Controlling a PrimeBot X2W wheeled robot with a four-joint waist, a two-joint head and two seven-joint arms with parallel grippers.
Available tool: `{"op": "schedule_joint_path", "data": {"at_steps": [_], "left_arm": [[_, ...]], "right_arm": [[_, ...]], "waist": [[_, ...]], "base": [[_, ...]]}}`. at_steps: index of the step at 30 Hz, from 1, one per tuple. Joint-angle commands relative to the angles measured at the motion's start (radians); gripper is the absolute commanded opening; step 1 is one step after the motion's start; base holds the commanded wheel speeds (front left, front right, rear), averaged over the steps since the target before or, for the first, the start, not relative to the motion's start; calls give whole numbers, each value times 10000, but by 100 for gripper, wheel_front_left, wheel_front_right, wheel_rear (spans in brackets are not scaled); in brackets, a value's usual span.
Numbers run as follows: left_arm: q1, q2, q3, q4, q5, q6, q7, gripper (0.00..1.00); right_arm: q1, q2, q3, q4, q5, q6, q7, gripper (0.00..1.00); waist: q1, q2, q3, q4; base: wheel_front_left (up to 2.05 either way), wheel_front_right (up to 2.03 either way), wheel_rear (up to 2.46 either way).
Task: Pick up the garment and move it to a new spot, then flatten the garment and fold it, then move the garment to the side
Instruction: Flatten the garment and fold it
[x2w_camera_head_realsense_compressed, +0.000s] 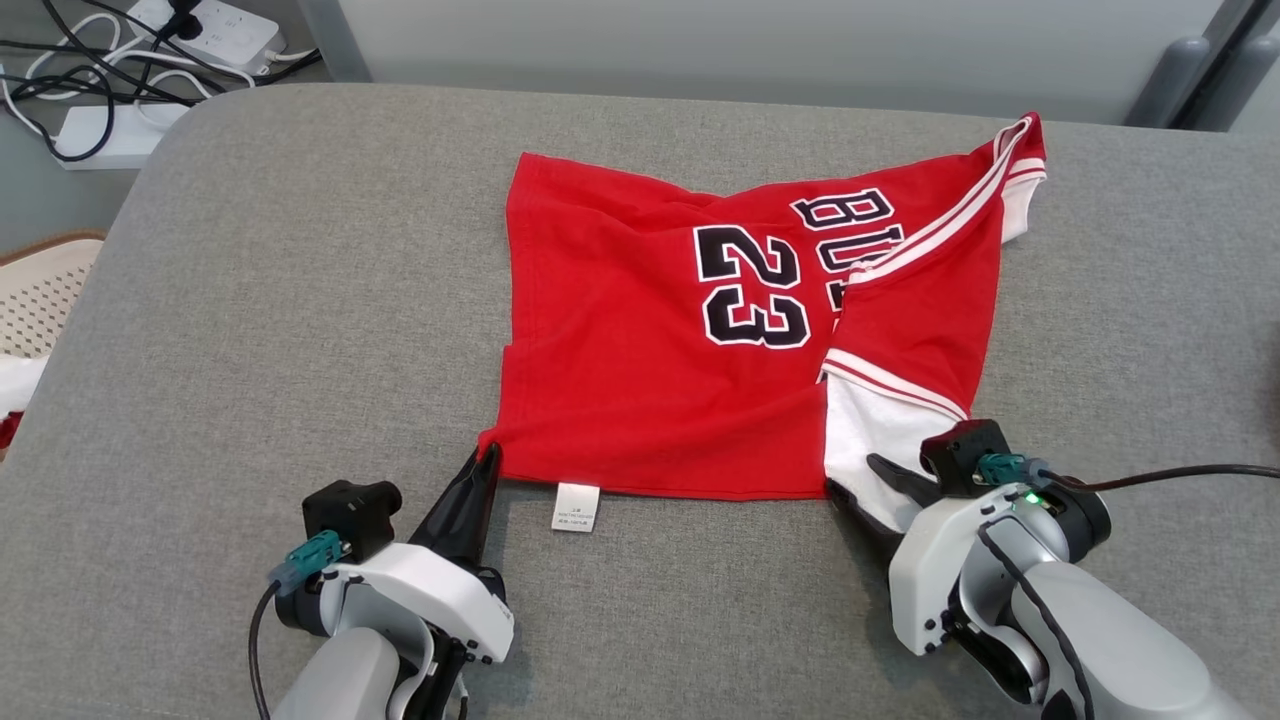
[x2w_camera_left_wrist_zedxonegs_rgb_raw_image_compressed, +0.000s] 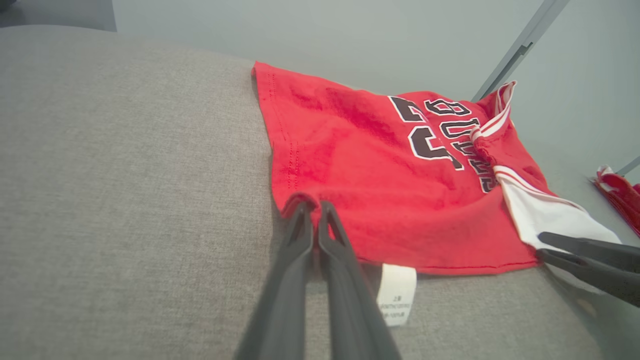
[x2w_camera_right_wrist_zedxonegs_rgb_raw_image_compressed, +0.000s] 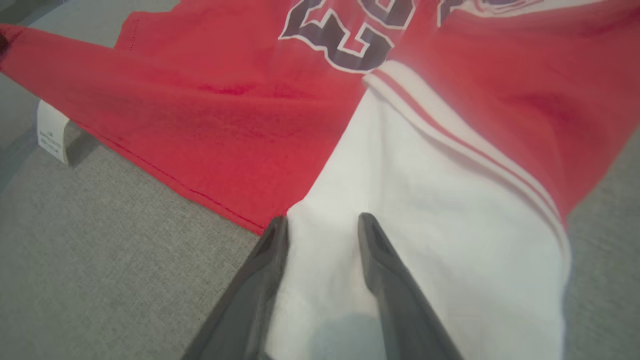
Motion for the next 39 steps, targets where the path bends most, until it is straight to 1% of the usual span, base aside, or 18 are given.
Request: {"op": "schedule_joint_path", "data": {"at_steps": [1, 6, 10, 14, 16, 19, 24, 28, 29, 30, 31, 35, 38, 39], "left_arm": [[-210, 158, 340, -160, 99, -30, -134, 0], [-155, 104, 411, -97, 132, -57, -134, 0], [-84, 90, 539, -73, 157, -71, -134, 0], [-90, 52, 590, -67, 176, -76, -134, 0], [-88, 40, 604, -72, 185, -78, -134, 0], [-80, 49, 584, -82, 180, -80, -134, 0], [-68, 96, 546, -91, 187, -81, -134, 0], [-62, 160, 544, -108, 173, -81, -134, 0], [-64, 172, 545, -113, 173, -81, -134, 0], [-74, 181, 534, -114, 177, -81, -134, 0], [-83, 190, 528, -111, 179, -81, -134, 0], [-121, 209, 510, -111, 179, -81, -134, 0], [-134, 216, 480, -103, 178, -82, -134, 0], [-134, 216, 480, -103, 178, -82, -134, 0]], "right_arm": [[-171, 142, 10, -13, -70, 40, -137, 1], [-169, 317, -380, -5, 354, 40, -535, 0], [-59, 166, -555, -117, 682, 40, -665, 0], [-7, 78, -1023, -150, 848, 40, -1028, 0], [-26, 37, -1458, -156, 976, 40, -1307, 0], [-20, -131, -2478, 17, 1156, 40, -1801, 0], [437, -480, -4110, 860, 1079, 40, -2227, 0], [1040, -402, -4747, 1130, 1019, 40, -2289, 0], [1198, -339, -4870, 1129, 1072, 40, -2264, 2], [1345, -302, -4968, 1103, 1087, 40, -2245, 43], [1481, -272, -5057, 1044, 1075, 40, -2241, 100], [1885, -288, -5546, 552, 939, 40, -2420, 100], [2169, -305, -5757, 40, 761, 40, -2464, 100], [2169, -305, -5757, 40, 761, 40, -2464, 100]], "waist": [[0, 0, 6, 33], [0, 0, -41, 25], [0, 0, -65, -73], [0, 0, -50, -154], [0, 0, -48, -212], [0, 0, -59, -301], [0, 0, -68, -451], [0, 0, -45, -654], [0, 0, -32, -714], [0, 0, -22, -772], [0, 0, -11, -837], [0, 0, 10, -1087], [0, 0, 6, -1225], [0, 0, 6, -1225]], "base": [[0, 0, 0], [0, 0, 0], [0, 0, 0], [0, 0, 0], [0, 0, 0], [0, 0, 0], [0, 0, 0], [0, 0, 0], [0, 0, 0], [0, 0, 0], [0, 0, 0], [0, 0, 0], [0, 0, 0], [0, 0, 0]]}}
